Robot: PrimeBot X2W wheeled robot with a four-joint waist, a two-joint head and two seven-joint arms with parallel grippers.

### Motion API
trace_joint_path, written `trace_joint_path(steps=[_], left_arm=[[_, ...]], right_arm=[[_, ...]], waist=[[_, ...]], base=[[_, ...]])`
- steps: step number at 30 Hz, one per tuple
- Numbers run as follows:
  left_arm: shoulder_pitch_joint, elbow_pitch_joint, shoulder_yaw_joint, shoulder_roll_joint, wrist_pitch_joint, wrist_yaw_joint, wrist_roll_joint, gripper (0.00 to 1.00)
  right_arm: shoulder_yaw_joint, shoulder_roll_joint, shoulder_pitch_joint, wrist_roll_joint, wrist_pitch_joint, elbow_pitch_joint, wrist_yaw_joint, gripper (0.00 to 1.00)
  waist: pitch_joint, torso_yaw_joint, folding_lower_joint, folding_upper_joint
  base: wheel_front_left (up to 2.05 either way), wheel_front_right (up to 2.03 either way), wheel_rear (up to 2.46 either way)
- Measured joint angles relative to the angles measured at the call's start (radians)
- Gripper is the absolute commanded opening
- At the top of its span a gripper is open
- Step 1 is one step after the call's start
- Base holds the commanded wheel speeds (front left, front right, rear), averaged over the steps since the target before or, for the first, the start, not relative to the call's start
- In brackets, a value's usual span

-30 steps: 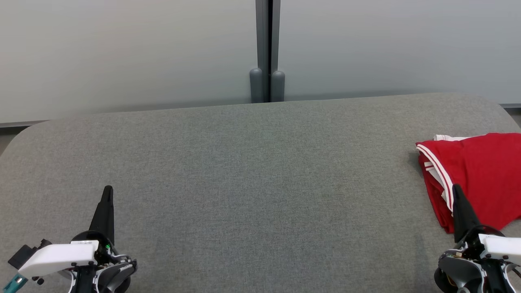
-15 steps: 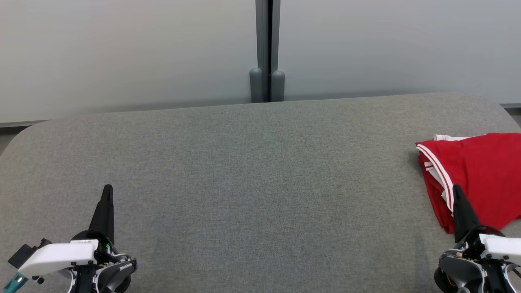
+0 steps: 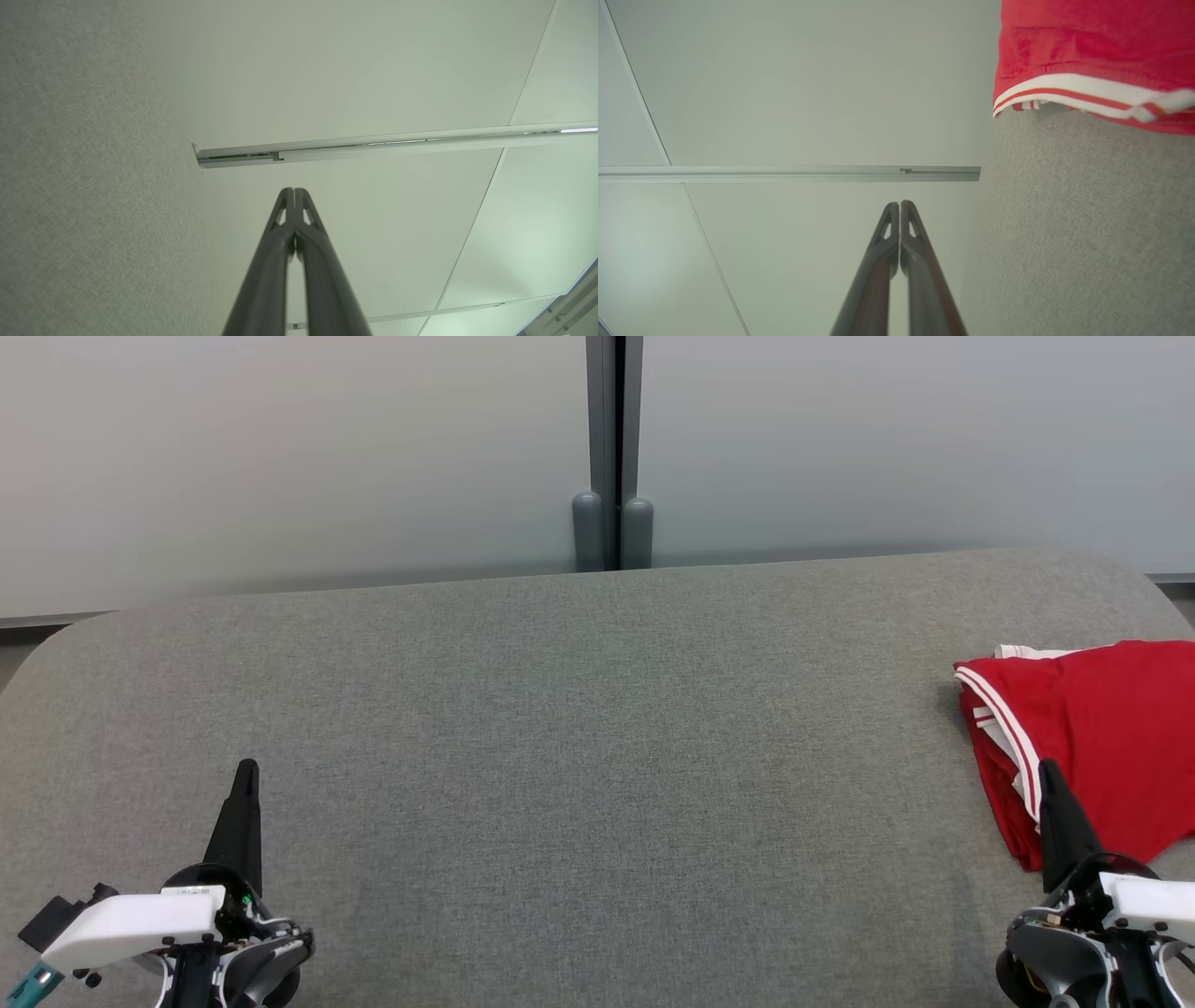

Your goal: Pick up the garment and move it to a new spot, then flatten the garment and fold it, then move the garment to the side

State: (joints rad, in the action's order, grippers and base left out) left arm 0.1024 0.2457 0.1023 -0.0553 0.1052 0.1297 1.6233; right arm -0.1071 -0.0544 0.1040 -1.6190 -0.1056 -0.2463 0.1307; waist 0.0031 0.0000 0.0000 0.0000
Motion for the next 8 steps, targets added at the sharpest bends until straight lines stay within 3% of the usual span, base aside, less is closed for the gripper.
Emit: trace_joint_path(steps=[8], left_arm=[[0.0, 0.0, 0.001, 0.001, 0.0, 0.0, -0.001, 0.0]], right_arm=[[-0.001, 0.001, 0.0, 0.0, 0.0, 0.0, 0.0, 0.0]], waist=[[0.0, 0.0, 0.0, 0.0]], base=[[0.0, 0.0, 0.0]])
